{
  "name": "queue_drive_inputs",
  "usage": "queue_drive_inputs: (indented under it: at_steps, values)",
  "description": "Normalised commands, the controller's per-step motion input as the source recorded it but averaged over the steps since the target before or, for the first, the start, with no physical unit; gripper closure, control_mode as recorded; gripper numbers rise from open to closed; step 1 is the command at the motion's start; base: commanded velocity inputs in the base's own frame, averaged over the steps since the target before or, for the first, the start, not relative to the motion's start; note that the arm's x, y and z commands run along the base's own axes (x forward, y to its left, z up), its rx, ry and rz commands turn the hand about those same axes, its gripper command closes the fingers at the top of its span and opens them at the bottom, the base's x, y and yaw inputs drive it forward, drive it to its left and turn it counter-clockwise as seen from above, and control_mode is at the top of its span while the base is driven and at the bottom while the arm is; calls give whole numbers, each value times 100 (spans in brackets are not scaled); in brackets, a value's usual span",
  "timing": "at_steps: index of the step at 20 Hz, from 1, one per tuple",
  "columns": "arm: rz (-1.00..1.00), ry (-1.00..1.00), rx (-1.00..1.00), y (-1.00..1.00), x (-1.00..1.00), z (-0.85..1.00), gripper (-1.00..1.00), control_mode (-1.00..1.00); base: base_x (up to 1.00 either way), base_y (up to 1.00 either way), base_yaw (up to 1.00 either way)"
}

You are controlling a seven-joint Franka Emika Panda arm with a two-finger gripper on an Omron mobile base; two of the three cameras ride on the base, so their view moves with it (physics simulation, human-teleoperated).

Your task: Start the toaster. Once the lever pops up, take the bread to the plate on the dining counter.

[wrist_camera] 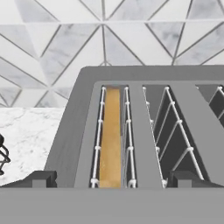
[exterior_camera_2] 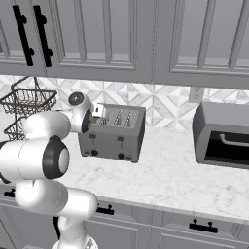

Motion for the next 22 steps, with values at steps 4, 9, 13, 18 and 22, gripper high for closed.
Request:
queue_drive_inputs:
  at_steps: [4, 9, 13, 18, 22]
  values:
    - [0, 0, 0, 0, 1, -21, -100, -100, 0, 0, 0]
    - [0, 0, 0, 0, 5, -2, -100, -100, 0, 0, 0]
    - [0, 0, 0, 0, 18, 0, -100, -100, 0, 0, 0]
    - [0, 0, 0, 0, 26, 0, -100, -100, 0, 0, 0]
    - [0, 0, 0, 0, 4, 0, -100, -100, 0, 0, 0]
